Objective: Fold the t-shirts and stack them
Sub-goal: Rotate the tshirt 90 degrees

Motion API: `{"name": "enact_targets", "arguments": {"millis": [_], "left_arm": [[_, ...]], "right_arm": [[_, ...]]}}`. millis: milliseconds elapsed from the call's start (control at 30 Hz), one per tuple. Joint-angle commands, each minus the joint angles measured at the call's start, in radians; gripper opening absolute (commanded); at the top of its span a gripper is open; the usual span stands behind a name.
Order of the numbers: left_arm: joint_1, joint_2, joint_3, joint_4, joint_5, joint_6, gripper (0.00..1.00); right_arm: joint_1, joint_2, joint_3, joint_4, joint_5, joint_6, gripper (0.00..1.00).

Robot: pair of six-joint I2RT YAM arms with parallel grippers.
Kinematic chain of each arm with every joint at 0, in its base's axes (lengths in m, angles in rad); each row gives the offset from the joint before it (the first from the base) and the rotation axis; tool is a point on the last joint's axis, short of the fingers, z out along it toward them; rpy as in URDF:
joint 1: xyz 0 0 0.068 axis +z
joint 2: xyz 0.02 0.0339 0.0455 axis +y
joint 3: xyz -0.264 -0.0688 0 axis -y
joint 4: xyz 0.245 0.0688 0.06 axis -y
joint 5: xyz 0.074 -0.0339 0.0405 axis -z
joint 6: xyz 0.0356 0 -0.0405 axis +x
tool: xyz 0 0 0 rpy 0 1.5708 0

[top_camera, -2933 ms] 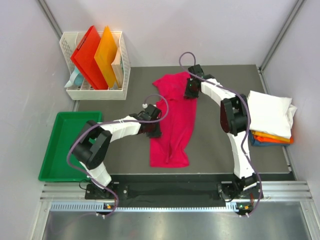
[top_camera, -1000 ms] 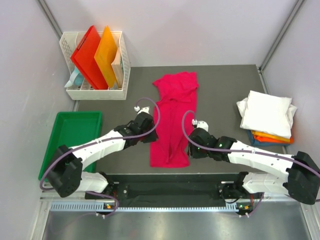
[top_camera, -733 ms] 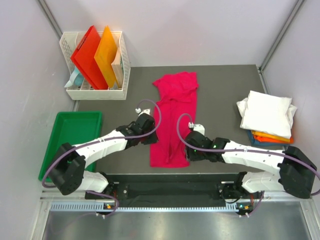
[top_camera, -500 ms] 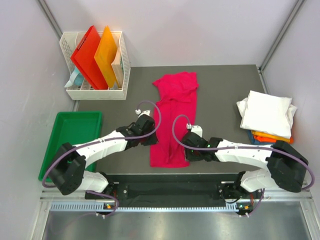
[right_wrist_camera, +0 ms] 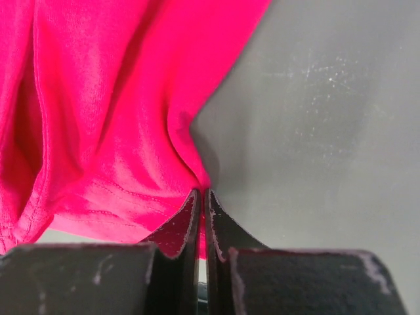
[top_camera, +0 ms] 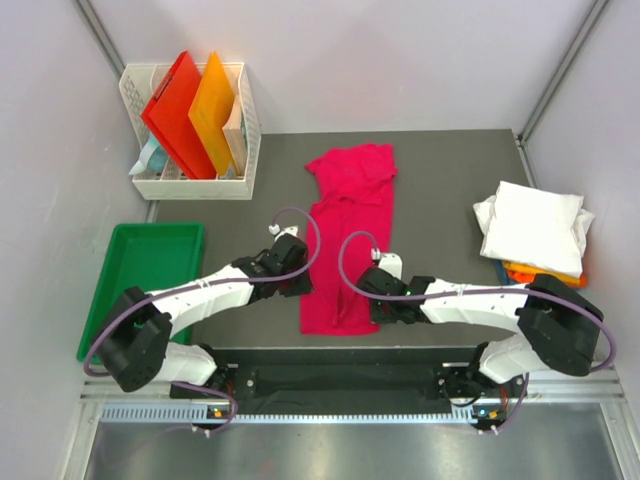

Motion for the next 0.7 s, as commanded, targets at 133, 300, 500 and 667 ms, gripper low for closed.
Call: {"name": "enact_targets", "arguments": {"millis": [133, 300, 500, 667], "left_arm": [[-0.005, 0.021, -0.001, 0.045, 0.004, -0.012, 0.26], [-0.006, 0.053, 0.009, 0.053, 0.002, -0.007, 0.25], [-0.006, 0.079, 0.026, 0.059, -0.001, 0.001, 0.25], [-0.005, 0.082, 0.028, 0.059, -0.004, -0.004, 0.24]], "right_arm": [[0.051, -0.052, -0.046, -0.142, 0.024, 0.113, 0.00], [0.080, -0.081, -0.061, -0.227, 0.024, 0.174, 0.00], [0.095, -0.109, -0.079, -0.280, 0.030, 0.215, 0.00], [0.104, -0.105, -0.052, -0.316, 0.071, 0.226, 0.13]]}}
